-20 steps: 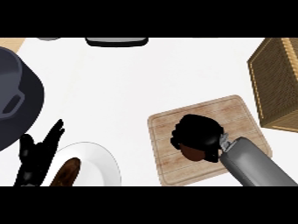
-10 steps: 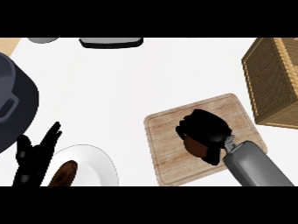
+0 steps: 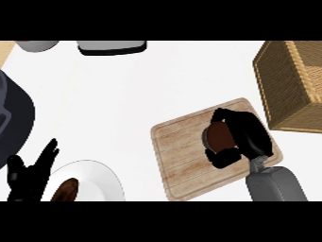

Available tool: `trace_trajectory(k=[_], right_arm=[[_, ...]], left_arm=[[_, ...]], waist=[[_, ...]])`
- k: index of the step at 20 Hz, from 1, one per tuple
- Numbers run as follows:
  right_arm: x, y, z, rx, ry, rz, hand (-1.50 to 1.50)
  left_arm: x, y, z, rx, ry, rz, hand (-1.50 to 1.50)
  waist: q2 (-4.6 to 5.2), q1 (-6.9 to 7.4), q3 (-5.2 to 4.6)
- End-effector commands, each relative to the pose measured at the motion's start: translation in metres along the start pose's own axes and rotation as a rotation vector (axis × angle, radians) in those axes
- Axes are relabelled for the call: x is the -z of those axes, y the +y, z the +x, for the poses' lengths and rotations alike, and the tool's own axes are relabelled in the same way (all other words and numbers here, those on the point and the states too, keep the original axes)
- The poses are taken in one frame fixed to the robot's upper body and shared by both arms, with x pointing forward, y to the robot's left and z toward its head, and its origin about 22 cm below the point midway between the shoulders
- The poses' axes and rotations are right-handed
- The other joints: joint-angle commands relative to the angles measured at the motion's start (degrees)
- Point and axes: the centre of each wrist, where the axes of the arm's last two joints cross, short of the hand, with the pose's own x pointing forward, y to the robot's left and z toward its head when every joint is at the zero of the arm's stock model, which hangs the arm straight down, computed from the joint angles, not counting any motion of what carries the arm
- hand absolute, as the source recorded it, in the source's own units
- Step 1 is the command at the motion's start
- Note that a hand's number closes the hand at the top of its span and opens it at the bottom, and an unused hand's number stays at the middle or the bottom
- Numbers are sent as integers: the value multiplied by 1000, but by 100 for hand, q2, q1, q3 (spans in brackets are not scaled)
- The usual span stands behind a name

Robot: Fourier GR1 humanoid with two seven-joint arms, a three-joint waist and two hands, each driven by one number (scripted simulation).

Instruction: Pick the cupcake from the cutting board and place it in the basket

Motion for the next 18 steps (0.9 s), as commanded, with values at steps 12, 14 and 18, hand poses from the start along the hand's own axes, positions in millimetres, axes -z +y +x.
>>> trace_trajectory(k=[12,14,18], right_arm=[[-95,-176,44,445,186,-627,150],[-88,-195,48,478,232,-681,150],[-94,-247,24,497,262,-726,150]], left_arm=[[13,3,-10,1,52,-25,0],[11,-22,-16,7,77,-72,0],[18,-12,-2,21,55,-64,0]], waist=[[73,217,-82],[96,290,-80],[105,314,-73]])
